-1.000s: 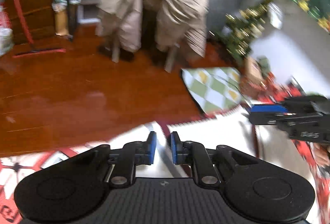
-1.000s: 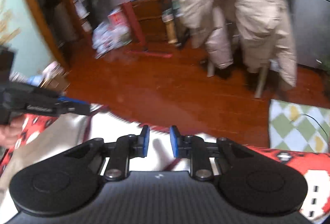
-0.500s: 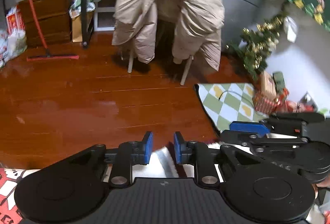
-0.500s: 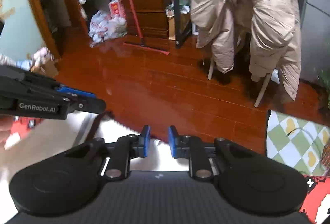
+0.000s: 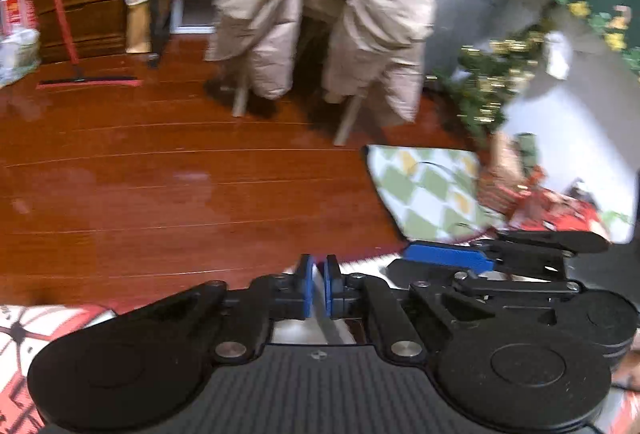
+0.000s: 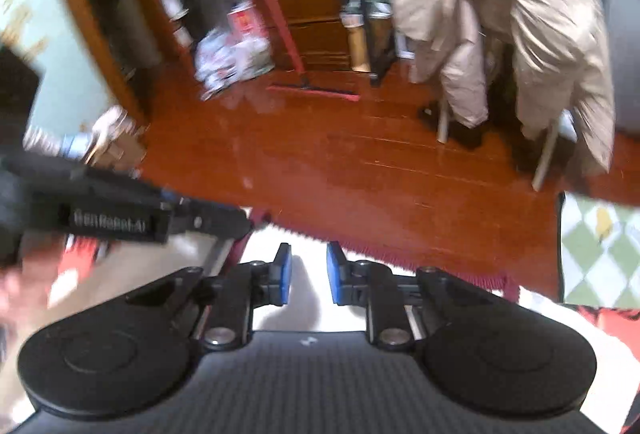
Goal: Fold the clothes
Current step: 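Grasp the sweater's striped edge with the left tool while the right tool opens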
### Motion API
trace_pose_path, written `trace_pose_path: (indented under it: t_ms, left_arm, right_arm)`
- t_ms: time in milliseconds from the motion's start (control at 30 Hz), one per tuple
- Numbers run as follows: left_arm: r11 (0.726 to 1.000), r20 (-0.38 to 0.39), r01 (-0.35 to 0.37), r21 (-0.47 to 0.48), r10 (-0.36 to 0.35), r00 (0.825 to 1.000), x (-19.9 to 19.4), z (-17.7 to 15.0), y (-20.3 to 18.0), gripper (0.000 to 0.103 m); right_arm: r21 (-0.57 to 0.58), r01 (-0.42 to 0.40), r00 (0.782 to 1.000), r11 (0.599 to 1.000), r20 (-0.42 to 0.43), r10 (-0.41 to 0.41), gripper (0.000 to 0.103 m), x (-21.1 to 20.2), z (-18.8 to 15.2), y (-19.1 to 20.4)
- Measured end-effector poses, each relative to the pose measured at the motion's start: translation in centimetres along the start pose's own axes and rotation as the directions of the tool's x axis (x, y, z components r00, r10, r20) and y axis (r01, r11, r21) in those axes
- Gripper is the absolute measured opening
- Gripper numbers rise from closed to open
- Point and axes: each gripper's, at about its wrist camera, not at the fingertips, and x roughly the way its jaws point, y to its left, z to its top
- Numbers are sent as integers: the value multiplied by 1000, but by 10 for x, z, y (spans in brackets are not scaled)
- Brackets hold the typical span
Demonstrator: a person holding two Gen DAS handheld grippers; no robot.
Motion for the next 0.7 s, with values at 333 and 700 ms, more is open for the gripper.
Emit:
trace_pose_path:
  t_ms: [333, 700]
  left_arm:
    - [995, 43, 91, -38, -89, 995, -55, -11, 11, 13]
    - [999, 34, 6, 35, -7, 999, -39, -47, 27, 5]
  right_arm:
    - [-11, 20, 999, 1000, 49, -19, 21, -60, 17, -9]
    - [-4, 142, 990, 990, -16, -142, 20, -108, -66, -62]
